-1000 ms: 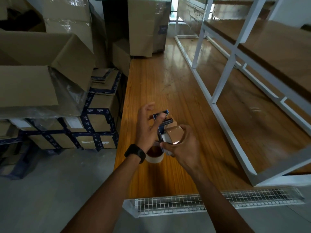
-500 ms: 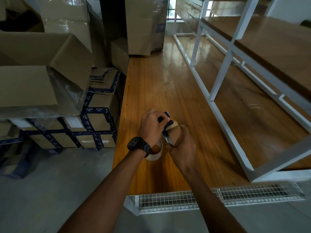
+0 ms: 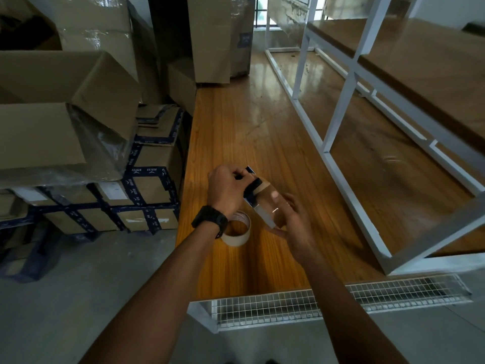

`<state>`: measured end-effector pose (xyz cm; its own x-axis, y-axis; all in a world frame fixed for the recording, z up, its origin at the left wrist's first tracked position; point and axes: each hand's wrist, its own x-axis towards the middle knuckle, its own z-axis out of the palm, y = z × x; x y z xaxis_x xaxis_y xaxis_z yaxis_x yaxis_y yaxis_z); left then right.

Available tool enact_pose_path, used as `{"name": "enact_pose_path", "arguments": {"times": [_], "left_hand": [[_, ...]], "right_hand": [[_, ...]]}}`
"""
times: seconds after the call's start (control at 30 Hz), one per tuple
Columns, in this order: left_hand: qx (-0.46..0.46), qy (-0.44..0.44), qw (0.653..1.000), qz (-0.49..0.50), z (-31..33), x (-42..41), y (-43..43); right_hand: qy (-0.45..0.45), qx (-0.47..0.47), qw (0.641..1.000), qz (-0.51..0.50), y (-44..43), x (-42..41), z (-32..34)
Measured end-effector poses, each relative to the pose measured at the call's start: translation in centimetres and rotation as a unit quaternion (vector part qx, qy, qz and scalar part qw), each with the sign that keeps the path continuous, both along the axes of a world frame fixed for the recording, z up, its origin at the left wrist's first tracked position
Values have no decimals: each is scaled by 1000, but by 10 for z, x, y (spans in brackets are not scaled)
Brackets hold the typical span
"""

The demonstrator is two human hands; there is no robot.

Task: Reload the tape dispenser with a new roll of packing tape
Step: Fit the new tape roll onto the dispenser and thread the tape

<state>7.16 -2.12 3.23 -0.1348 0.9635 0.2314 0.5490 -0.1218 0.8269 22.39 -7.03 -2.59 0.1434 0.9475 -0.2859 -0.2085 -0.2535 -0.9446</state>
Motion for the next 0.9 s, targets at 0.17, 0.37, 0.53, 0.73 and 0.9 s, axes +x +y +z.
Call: {"name": "enact_pose_path", "arguments": {"times": [0.17,0.37,0.53,0.73,0.9], "left_hand": [[-3,-27,1000,1,9,5,-3],[-10,-22,1000,2,17,4,-1],[0,-14,1000,6,26,2,3],[-21,-49,998,26,28,-1,9],[44,11,999,1,36,4,4]], "right_hand": [[132,5,988,-86,-6,-10,-1],[122,-16,988,-94,1,-13,-1],[200,-7,980,-18,6,-5,1],[118,-21,986,-120,11,-20,10],[156,-40,983,-90,10,-24,8]]}}
